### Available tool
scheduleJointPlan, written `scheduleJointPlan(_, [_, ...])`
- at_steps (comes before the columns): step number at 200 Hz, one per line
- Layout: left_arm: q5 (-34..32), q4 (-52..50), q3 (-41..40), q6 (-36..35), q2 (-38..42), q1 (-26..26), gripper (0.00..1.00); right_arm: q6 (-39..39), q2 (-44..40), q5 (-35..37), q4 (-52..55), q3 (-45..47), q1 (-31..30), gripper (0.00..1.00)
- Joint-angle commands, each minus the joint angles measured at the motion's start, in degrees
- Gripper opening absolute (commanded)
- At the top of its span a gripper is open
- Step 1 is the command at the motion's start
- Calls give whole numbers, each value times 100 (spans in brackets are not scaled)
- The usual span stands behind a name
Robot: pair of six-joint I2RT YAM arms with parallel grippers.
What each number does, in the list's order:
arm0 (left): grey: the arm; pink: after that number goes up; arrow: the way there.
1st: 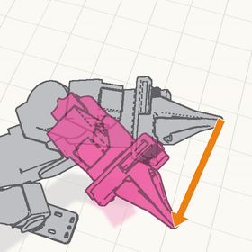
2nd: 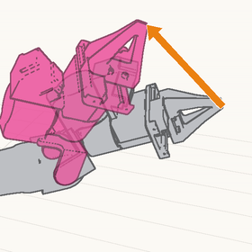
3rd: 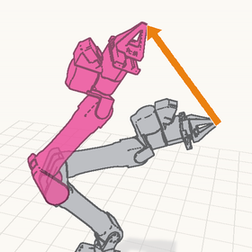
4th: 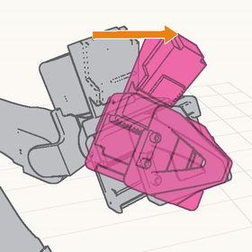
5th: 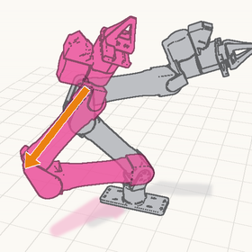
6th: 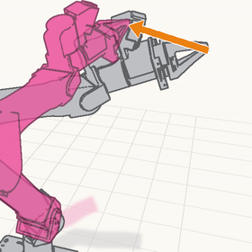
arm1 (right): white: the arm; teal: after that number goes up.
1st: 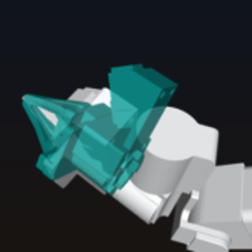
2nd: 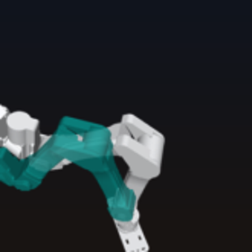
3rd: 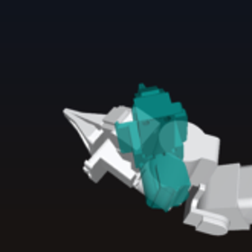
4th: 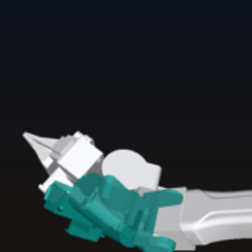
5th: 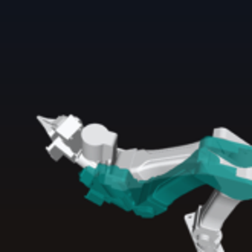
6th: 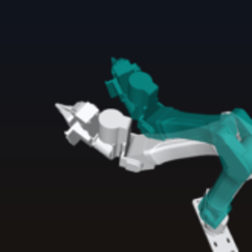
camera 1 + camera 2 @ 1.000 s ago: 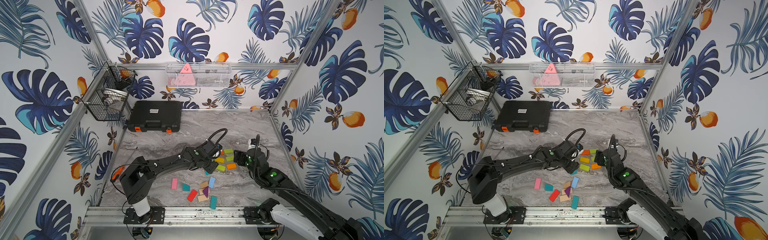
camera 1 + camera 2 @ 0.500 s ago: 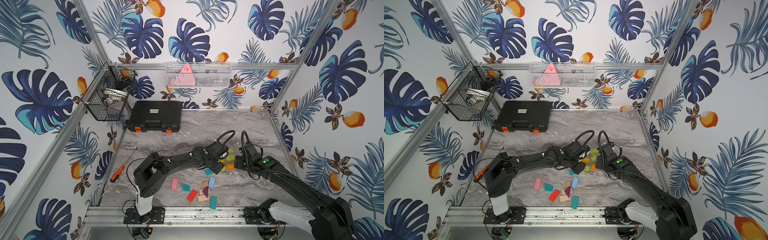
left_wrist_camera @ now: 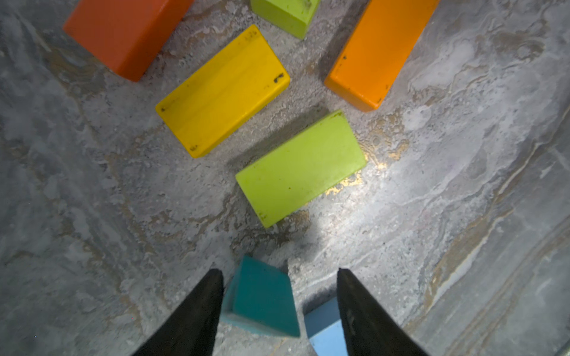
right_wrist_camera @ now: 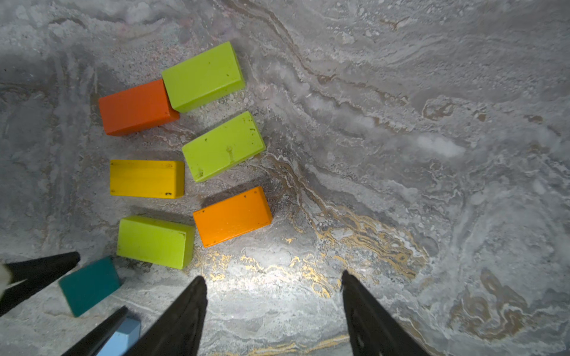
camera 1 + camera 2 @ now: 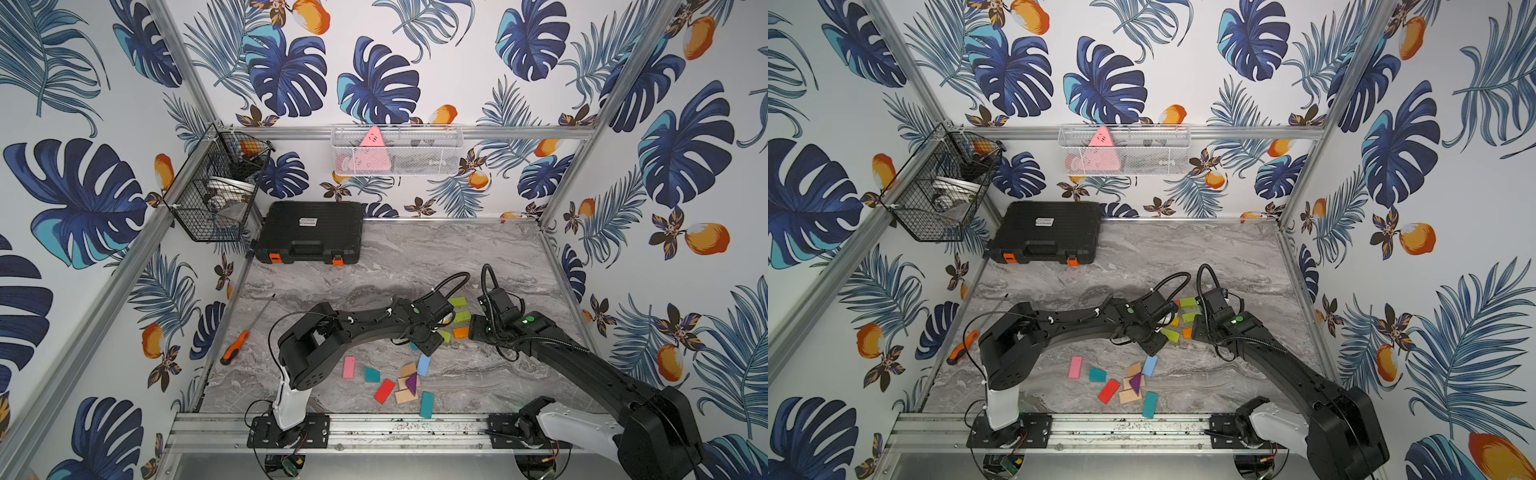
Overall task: Assemble a piece of candy with building blocks
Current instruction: Assemble the building blocks at the center of the board.
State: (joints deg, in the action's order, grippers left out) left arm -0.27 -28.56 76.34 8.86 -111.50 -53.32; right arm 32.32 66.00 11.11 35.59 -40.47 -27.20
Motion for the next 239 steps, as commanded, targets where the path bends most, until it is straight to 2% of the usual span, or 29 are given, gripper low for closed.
scheduleJointPlan(1, [-88,126,-31,-43,-44,3,64,50,127,-205,20,-31,13,70])
scheduleJointPlan(55, [-291,407,-152,238,-168,-4,64,221,302,-416,-113,58,82,67])
scheduleJointPlan(98, [-428,729,-345,682,-205,-21,64,421,806,-529,-163,56,83,60])
scheduleJointPlan(179, [-602,981,-442,963,-229,-45,65,334,1366,-580,-400,57,82,60])
scheduleJointPlan(239, [-887,945,-422,1176,-385,-169,76,300,1486,-568,-503,65,81,64])
